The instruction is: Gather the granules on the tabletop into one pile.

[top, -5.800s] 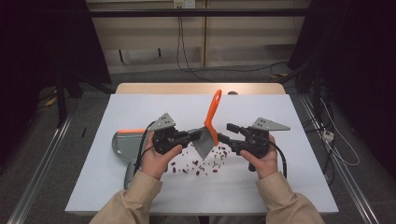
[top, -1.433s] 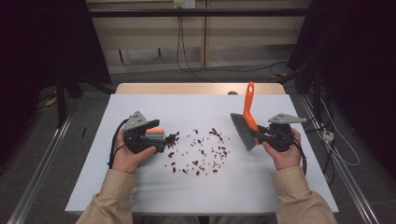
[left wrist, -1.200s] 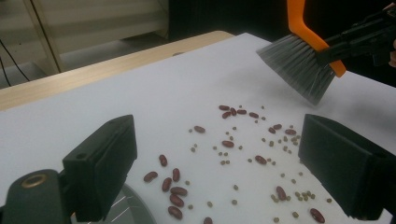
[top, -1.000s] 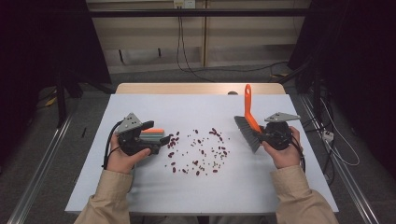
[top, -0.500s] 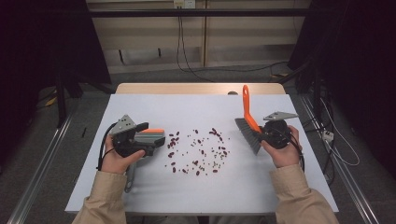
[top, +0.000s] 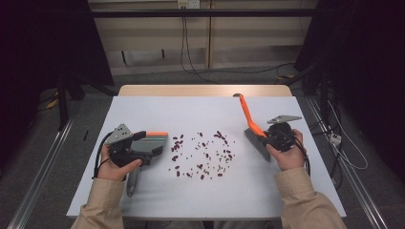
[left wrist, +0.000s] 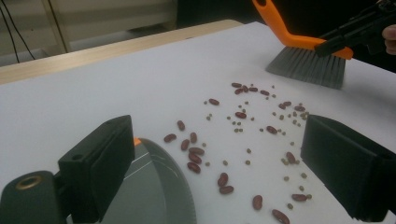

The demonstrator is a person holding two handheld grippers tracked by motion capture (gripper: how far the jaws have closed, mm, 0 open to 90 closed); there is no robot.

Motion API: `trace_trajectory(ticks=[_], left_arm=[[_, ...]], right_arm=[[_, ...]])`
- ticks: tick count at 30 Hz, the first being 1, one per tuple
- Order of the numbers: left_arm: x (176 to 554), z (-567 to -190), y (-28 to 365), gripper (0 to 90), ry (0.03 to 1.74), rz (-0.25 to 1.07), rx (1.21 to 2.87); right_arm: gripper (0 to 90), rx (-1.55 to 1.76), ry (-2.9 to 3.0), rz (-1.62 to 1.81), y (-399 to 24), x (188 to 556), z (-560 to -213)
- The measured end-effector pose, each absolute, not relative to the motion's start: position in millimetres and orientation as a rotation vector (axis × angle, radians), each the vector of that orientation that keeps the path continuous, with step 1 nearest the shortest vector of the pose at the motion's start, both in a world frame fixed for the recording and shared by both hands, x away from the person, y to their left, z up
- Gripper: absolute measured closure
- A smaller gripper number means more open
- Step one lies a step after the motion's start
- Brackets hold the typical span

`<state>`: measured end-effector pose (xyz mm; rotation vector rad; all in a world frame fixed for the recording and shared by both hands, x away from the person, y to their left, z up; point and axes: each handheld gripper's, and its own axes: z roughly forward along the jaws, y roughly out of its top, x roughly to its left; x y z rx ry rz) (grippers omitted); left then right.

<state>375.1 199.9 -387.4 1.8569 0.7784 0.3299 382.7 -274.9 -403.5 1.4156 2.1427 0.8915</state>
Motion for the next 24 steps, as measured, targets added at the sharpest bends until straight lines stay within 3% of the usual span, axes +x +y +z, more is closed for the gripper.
trace_trajectory(ticks=[5, 11, 17, 24], left_arm=[[373.6, -390.0, 203.1, 9.9, 0.785, 0.330, 1.863], [373.3, -392.6, 204.2, 9.9, 0.792, 0.327, 1.867], [373.1, -392.9, 204.2, 9.9, 0.791, 0.329, 1.869], [372.9, -393.7, 208.2, 9.9, 0.804, 0.337, 1.863]], right_arm=[[70.1, 1.423, 2.093, 0.953, -273.8, 382.6, -408.4], [63.0, 1.457, 1.998, 1.081, -275.8, 381.9, -417.7], [70.3, 1.434, 1.988, 1.071, -273.7, 381.3, -425.7], [71.2, 1.385, 1.978, 1.022, -263.8, 378.7, -426.8]])
